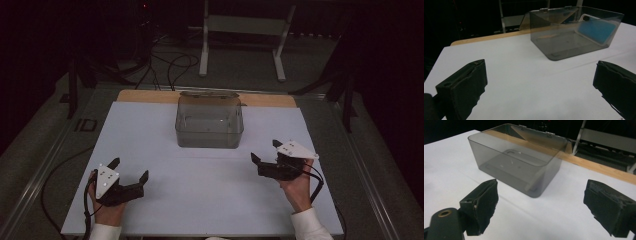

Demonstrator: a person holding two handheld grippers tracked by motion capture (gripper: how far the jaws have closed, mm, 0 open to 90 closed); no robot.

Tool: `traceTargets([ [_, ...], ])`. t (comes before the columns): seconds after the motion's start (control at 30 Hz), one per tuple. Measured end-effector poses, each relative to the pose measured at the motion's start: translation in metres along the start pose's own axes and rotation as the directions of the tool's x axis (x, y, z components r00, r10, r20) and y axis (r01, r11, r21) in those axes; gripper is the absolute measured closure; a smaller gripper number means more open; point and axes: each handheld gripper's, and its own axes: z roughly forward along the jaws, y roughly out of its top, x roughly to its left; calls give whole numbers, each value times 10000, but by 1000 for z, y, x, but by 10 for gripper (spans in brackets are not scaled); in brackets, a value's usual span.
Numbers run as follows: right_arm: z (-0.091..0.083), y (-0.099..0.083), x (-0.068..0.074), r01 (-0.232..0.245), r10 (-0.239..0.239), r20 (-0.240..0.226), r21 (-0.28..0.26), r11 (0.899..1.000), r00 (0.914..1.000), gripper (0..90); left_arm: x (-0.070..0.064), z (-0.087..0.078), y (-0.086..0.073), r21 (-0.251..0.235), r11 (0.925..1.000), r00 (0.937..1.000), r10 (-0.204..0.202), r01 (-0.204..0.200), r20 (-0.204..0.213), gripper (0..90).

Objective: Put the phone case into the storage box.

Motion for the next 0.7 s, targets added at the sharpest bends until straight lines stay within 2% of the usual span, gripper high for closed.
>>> traceTargets([
  [0.27,-18,-12,-5,-132,131,284,59,9999,9995,126,-2,-2,4,-156,9999,9996,76,-72,280,2],
  [0.33,-20,-19,-6,-131,132,505,-20,9999,9986,130,-3,-3,5,-212,9997,9995,83,-76,311,2],
  [0.37,-21,-25,-7,-199,210,623,-180,9996,9978,135,-3,-3,5,-279,9996,9994,77,-68,344,2],
  [0.47,-26,-44,-11,-599,619,520,-399,9974,9967,135,-3,-3,6,-357,9994,9990,-30,46,453,2],
  [0.53,-30,-50,-12,-404,432,585,-472,9981,9974,135,-3,-3,6,-356,9994,9990,-13,29,451,2],
  [0.6,-36,-53,-11,-508,549,465,-842,9952,9974,133,-4,-3,6,-354,9994,9988,9,8,483,2],
  [0.7,-43,-56,-6,-290,360,551,-1234,9919,9978,120,-4,-3,6,-368,9993,9986,61,-42,522,2],
])
